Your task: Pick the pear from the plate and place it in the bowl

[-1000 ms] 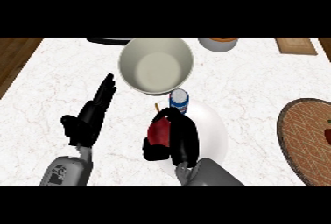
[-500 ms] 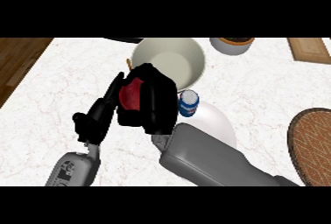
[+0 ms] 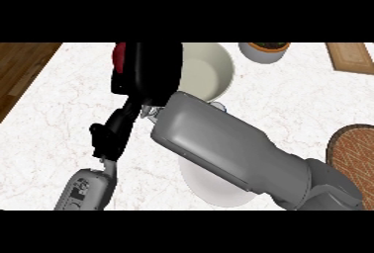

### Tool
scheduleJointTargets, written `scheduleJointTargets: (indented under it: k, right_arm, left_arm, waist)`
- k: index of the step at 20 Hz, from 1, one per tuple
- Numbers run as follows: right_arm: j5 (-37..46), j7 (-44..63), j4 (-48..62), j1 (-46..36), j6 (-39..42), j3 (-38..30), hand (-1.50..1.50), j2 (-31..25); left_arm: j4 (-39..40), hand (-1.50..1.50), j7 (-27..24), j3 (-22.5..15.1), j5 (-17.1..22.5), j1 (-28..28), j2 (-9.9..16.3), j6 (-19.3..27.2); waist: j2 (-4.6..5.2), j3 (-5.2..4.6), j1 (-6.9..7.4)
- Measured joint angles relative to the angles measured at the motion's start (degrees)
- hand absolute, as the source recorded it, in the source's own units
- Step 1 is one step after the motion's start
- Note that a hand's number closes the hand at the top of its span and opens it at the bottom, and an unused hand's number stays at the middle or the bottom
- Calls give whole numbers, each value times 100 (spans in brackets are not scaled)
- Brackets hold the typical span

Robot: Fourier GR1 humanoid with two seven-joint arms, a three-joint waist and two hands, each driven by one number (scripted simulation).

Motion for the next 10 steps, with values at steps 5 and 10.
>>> scheduleJointTargets:
  k: [5, 10]
  right_arm:
    - [-42, 223, 716, -927, 120, -260, 150, -6]
    - [-174, 329, 1502, -1602, 170, -477, 150, -6]
  left_arm:
    - [74, 0, -19, -22, -51, -67, -53, 47]
    - [93, 0, -24, 5, -85, -147, -54, 82]
  waist:
    - [27, -2, 3]
    - [68, -1, -12]
